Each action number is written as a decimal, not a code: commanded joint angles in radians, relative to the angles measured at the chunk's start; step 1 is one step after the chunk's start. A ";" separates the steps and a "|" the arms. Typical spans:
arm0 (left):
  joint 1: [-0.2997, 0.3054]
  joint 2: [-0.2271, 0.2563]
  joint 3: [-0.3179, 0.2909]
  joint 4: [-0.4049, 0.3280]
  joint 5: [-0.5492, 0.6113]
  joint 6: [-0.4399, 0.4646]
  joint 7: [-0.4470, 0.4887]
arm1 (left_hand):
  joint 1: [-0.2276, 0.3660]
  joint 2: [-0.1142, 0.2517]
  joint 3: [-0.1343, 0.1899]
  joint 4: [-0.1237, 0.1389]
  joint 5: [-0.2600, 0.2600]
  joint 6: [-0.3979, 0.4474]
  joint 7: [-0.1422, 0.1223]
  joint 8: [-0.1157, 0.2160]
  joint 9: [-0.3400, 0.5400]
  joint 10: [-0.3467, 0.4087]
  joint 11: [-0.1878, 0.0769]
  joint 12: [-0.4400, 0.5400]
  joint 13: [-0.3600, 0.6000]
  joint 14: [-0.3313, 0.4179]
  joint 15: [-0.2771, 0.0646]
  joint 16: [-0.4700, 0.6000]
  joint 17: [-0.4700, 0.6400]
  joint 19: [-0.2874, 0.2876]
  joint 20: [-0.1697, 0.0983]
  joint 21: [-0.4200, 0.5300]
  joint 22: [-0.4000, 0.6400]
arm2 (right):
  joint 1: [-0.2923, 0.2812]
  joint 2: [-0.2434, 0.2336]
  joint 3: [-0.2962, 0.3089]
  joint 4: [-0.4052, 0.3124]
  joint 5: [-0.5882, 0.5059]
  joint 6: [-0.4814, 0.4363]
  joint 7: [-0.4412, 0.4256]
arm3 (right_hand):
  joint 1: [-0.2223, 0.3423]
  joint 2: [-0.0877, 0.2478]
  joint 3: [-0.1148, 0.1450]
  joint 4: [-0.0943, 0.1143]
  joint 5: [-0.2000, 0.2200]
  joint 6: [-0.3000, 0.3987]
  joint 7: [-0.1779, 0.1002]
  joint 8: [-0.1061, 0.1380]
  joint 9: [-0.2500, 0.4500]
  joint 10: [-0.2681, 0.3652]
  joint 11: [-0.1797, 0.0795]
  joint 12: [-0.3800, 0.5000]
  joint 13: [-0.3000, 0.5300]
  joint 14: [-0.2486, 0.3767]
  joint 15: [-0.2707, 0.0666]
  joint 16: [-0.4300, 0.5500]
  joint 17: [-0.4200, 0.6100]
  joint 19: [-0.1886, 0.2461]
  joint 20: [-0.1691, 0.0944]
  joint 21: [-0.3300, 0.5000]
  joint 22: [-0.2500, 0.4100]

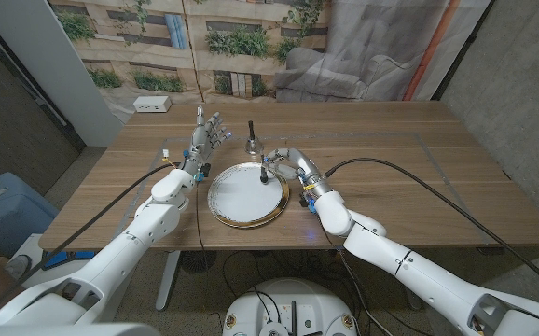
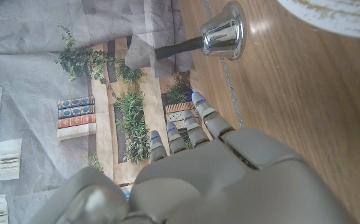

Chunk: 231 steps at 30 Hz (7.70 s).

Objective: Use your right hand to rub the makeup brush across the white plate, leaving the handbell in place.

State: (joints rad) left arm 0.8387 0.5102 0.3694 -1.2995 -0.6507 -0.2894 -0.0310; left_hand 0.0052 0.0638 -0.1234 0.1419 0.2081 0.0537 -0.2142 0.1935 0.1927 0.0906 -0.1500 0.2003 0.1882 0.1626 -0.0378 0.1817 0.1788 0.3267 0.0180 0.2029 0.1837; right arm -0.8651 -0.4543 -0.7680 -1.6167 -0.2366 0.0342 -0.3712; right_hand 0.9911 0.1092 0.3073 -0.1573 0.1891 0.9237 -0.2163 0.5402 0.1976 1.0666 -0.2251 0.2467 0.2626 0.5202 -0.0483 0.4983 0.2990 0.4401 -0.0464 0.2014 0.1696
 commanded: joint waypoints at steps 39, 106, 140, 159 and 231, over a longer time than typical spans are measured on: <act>0.001 -0.001 0.000 0.000 0.000 -0.001 0.000 | 0.000 0.015 -0.002 0.007 0.008 0.002 -0.007 0.004 0.002 0.003 -0.006 0.007 0.003 0.009 -0.014 0.003 0.002 0.007 0.000 0.007 0.005 | 0.053 0.032 -0.037 0.057 0.019 0.053 0.081 | 0.007 0.006 -0.005 -0.005 0.008 0.008 -0.001 0.000 0.004 0.003 0.006 -0.008 0.004 0.011 -0.157 -0.009 0.005 0.003 -0.007 0.000 0.005; -0.001 0.000 0.000 0.002 0.000 -0.001 0.000 | 0.000 0.016 -0.002 0.007 0.008 0.001 -0.007 0.003 0.002 0.003 -0.007 0.007 0.003 0.011 -0.013 0.003 0.002 0.006 0.001 0.007 0.005 | -0.034 -0.054 0.004 -0.122 0.083 -0.099 0.109 | 0.007 0.007 -0.009 -0.004 0.011 0.008 -0.001 -0.006 0.005 0.003 0.006 -0.010 0.008 0.011 -0.157 -0.012 0.008 0.000 -0.006 -0.001 0.005; 0.000 0.000 0.000 0.001 0.000 -0.001 0.000 | 0.000 0.016 -0.002 0.007 0.008 0.002 -0.007 0.004 0.002 0.003 -0.008 0.007 0.003 0.009 -0.014 0.003 0.002 0.006 0.001 0.007 0.005 | -0.063 -0.097 0.036 -0.176 0.086 -0.128 0.105 | 0.007 0.007 -0.010 -0.004 0.013 0.009 -0.001 -0.008 0.005 0.002 0.006 -0.011 0.009 0.012 -0.156 -0.014 0.008 -0.001 -0.005 -0.001 0.005; 0.000 0.000 0.000 0.001 0.000 -0.001 0.000 | 0.000 0.016 -0.002 0.007 0.008 0.002 -0.007 0.004 0.002 0.002 -0.009 0.007 0.003 0.010 -0.013 0.003 0.002 0.007 0.001 0.007 0.005 | -0.081 -0.138 0.059 -0.215 0.088 -0.159 0.111 | 0.007 0.009 -0.009 -0.004 0.014 0.010 -0.001 -0.009 0.005 0.001 0.006 -0.012 0.010 0.013 -0.157 -0.015 0.008 -0.001 -0.004 -0.001 0.005; 0.000 -0.001 0.000 0.001 0.000 -0.001 0.000 | 0.000 0.016 -0.003 0.007 0.008 0.002 -0.007 0.004 0.002 0.002 -0.006 0.007 0.003 0.010 -0.014 0.003 0.002 0.007 0.000 0.007 0.005 | -0.114 -0.266 0.212 -0.333 0.135 -0.162 0.123 | 0.007 0.006 -0.012 -0.005 0.016 0.012 -0.001 -0.013 0.006 0.004 0.006 -0.011 0.013 0.015 -0.157 -0.018 0.010 -0.001 0.001 -0.001 0.005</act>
State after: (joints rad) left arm 0.8380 0.5095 0.3698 -1.2980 -0.6505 -0.2904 -0.0311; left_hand 0.0052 0.0638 -0.1234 0.1419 0.2081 0.0537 -0.2142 0.1935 0.1927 0.0906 -0.1500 0.2003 0.1882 0.1626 -0.0378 0.1817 0.1789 0.3267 0.0180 0.2029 0.1837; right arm -0.9782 -0.6829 -0.5931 -1.9338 -0.1056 -0.1095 -0.2579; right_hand 0.9952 0.1132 0.2975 -0.1617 0.2007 0.9250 -0.2179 0.5225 0.1972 1.0666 -0.2251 0.2399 0.2721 0.5312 -0.0482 0.4836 0.3037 0.4401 -0.0464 0.2014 0.1696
